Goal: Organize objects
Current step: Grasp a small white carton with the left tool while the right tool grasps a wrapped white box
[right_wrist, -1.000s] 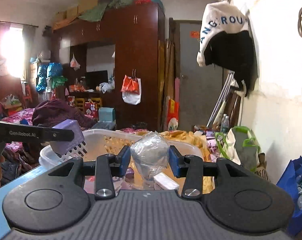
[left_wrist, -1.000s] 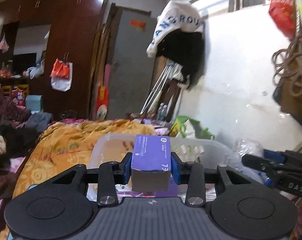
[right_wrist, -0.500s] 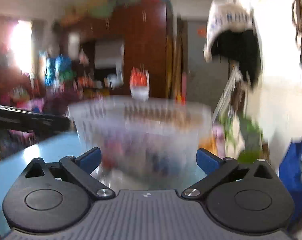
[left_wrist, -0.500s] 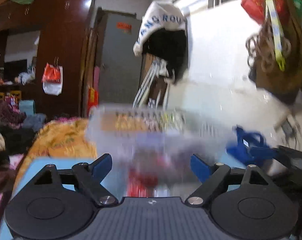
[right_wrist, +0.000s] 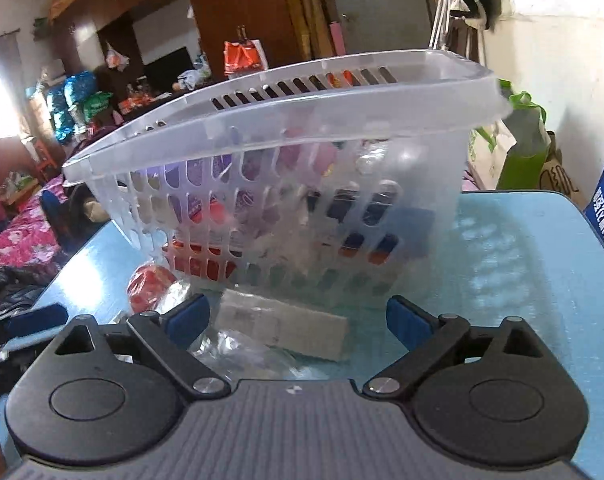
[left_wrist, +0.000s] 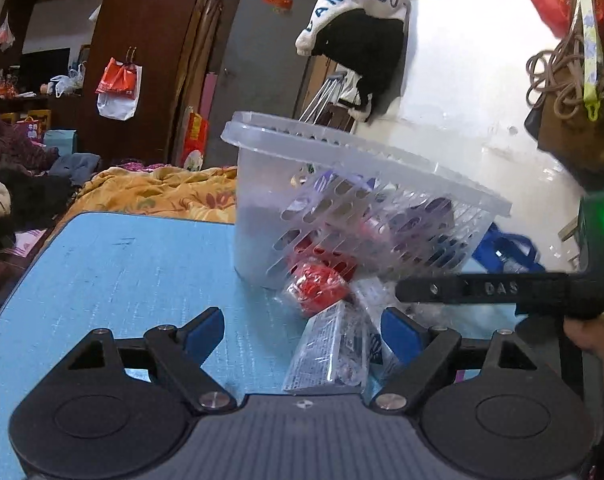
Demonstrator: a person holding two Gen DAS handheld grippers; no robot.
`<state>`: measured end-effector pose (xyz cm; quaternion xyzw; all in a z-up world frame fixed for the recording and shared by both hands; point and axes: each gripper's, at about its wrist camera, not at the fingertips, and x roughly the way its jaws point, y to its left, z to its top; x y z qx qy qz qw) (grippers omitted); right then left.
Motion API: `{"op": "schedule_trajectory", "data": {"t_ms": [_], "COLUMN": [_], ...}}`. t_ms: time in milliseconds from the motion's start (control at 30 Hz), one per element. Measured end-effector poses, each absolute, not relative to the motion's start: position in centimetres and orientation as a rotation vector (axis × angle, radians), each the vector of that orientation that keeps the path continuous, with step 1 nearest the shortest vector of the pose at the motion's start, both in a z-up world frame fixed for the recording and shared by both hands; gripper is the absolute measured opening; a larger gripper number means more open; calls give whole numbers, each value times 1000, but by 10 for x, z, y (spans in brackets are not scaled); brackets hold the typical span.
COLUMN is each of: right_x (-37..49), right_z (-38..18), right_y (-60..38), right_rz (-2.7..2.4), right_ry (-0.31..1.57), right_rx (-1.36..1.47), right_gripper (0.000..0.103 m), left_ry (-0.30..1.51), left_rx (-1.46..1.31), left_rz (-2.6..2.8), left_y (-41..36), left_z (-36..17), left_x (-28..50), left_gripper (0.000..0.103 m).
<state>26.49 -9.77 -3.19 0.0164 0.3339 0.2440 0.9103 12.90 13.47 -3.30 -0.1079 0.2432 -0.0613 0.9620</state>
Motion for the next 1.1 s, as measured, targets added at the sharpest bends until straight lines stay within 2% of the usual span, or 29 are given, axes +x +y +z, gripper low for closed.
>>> {"op": "schedule_trajectory", "data": {"t_ms": [67, 167, 467, 600, 667, 733, 767, 1100], "right_x": [266, 261, 234, 225, 225, 222, 220, 198], "right_z": [-35, -37, -29, -29, -26, -24, -23, -18], "right_y": [-91, -95, -142, -160, -162, -162, -162, -157], "right_rz": [500, 495, 499, 502, 510, 501, 498, 510], "right_ry": [705, 699, 569, 538, 524, 503, 493, 344], "right_rx": [2, -6, 43, 59, 67, 60, 59, 1], "right_gripper": [97, 84, 84, 84, 84, 84, 84, 84], "left_ry": [503, 506, 553, 626, 646, 651, 643, 482], "left_rx": [-183, -150, -141, -75, -58, -47, -46, -112], "left_rz": [-120, -122, -101, -85, -85, -94, -103, -140], "left_y": [128, 123, 121, 108, 104, 103, 102, 113], "left_z": [-33, -33, -35, -38, -38, -39, -38, -30], "left_x": [129, 129, 134, 146, 149, 147, 145, 119], "left_gripper": [88, 88, 88, 80, 70, 49, 43, 43]}}
